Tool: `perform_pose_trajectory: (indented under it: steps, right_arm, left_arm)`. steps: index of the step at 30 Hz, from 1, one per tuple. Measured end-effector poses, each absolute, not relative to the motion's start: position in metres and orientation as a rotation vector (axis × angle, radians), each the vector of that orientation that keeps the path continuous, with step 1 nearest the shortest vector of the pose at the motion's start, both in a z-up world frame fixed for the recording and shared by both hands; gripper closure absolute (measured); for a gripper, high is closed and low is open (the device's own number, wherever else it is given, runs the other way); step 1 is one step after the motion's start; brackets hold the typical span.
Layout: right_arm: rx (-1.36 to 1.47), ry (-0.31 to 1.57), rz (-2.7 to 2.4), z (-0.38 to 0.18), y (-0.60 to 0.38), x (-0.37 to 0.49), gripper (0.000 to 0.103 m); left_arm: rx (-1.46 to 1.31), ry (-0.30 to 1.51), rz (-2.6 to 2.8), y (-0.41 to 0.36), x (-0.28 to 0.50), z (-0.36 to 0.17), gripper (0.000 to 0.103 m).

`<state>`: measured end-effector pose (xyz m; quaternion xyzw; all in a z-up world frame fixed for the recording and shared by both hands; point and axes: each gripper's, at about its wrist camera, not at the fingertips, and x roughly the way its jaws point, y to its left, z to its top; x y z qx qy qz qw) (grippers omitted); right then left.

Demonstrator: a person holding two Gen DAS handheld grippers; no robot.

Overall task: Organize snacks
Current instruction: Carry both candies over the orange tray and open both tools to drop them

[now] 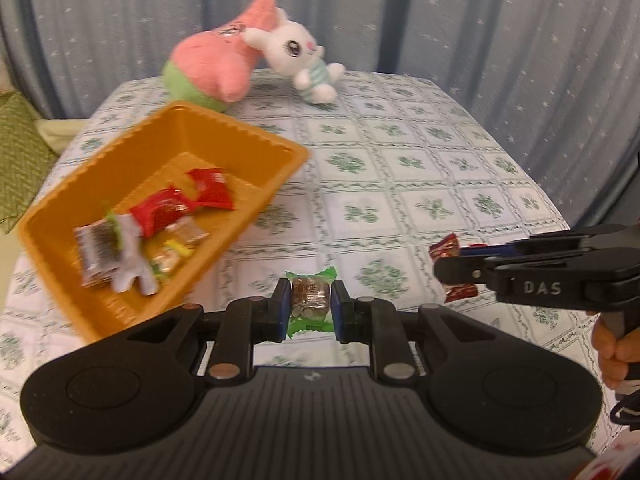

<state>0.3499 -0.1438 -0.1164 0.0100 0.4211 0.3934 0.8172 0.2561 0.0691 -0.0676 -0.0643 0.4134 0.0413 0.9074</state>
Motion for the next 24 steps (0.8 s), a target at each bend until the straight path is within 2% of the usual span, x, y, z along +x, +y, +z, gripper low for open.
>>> perform_pose_trajectory:
  steps: [11,24]
  right_arm:
    - [-0.008,0.87,0.993,-0.1,-0.048,0.343,0.079]
    - [0.006,0.834,0.97,-0.089,0.031,0.382,0.079]
  left_arm:
    - [-0.145,0.8,0.187,0.135,0.243,-0.047,0.084]
    - [-0.139,0.776,0.197,0.205,0.292,-0.048,0.084]
